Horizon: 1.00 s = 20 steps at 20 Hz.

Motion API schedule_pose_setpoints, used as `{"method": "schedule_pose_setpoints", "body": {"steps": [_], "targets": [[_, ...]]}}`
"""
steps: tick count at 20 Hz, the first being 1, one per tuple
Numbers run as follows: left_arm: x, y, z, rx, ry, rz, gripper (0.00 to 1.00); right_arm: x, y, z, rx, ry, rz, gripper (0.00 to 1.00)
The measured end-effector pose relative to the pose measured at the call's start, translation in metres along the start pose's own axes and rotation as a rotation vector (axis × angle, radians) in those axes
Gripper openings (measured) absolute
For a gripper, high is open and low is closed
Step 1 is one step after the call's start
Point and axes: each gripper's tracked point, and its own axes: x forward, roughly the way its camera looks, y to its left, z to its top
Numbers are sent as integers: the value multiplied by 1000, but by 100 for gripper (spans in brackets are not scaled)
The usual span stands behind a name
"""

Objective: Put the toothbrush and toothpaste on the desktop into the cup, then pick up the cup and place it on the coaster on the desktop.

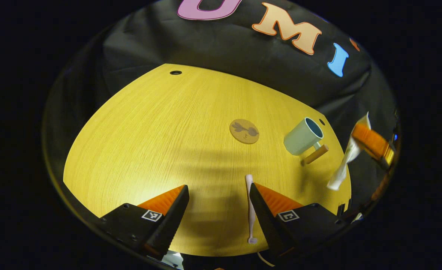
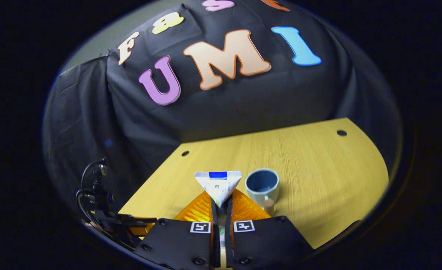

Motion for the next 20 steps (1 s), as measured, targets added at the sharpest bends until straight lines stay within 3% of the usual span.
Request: {"method": "schedule_pose_setpoints", "body": {"steps": [5,11,20], "targets": [[-7,-12,-5,-13,-5,23,95,35,-23,61,-95,-163,-16,8],[-10,-18,-3,-12,-7,65,95,74,-57,73,-155,-245,-53,7],[-14,-30,-9,-17,2,99,95,122,-71,14,-231,-137,-5,9]]}}
